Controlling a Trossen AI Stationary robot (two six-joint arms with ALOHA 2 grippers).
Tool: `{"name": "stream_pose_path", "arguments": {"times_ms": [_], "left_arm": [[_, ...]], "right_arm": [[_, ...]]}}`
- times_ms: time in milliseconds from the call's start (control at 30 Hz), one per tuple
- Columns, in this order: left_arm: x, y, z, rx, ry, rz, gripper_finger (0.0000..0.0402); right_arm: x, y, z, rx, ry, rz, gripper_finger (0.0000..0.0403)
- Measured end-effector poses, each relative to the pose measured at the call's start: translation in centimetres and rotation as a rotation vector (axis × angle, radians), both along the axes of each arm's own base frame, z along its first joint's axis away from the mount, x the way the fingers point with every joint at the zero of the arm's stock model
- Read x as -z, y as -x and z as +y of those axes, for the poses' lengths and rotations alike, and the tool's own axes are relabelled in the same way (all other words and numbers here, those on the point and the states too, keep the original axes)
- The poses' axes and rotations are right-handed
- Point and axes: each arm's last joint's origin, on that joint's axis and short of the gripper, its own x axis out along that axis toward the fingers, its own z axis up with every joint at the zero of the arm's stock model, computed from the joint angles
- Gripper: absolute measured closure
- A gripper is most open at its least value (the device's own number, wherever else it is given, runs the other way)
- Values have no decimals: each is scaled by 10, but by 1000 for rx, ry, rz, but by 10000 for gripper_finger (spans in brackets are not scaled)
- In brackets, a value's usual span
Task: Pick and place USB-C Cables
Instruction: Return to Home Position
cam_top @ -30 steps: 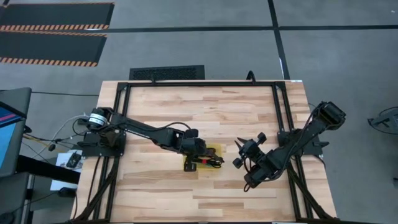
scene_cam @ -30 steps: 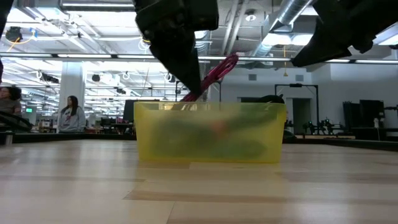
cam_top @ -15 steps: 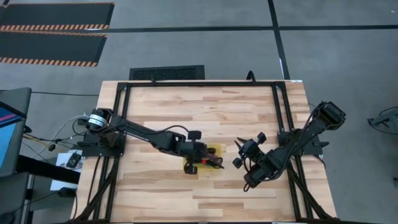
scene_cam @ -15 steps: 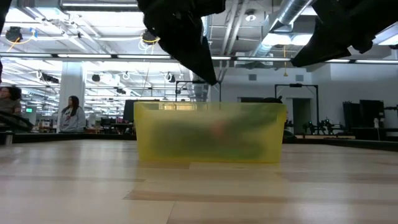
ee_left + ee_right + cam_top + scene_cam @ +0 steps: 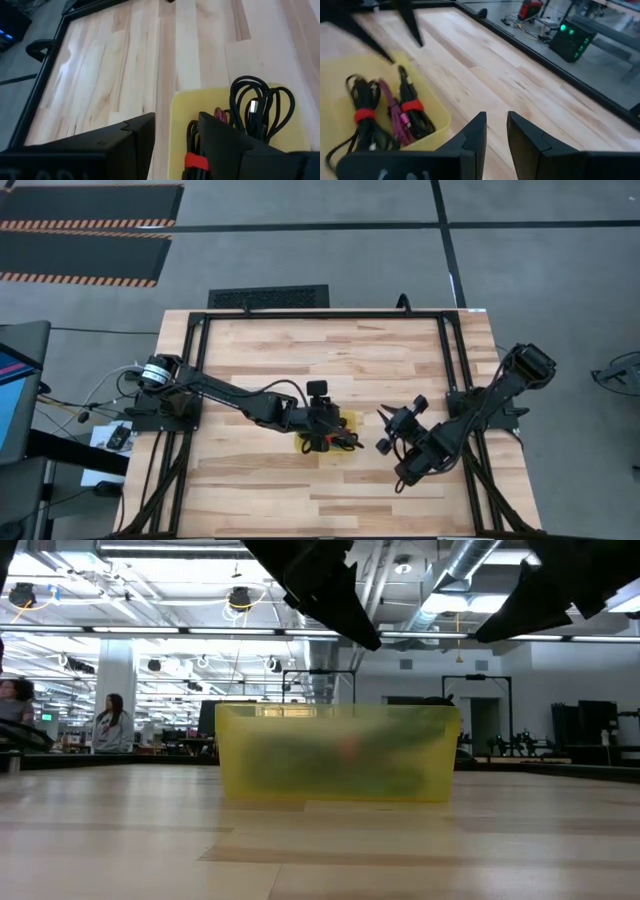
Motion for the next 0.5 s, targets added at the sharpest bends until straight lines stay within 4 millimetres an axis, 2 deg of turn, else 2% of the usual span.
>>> {"name": "stream_pose_path", "arguments": {"times_ms": [300, 500], "left_arm": [[6, 1, 1, -13, -9, -51, 260], [1, 21, 6, 2, 18, -176, 260]], "right_arm": [[-1, 8, 12, -63, 49, 5, 301], [-1, 8, 13, -65, 47, -7, 301]]}}
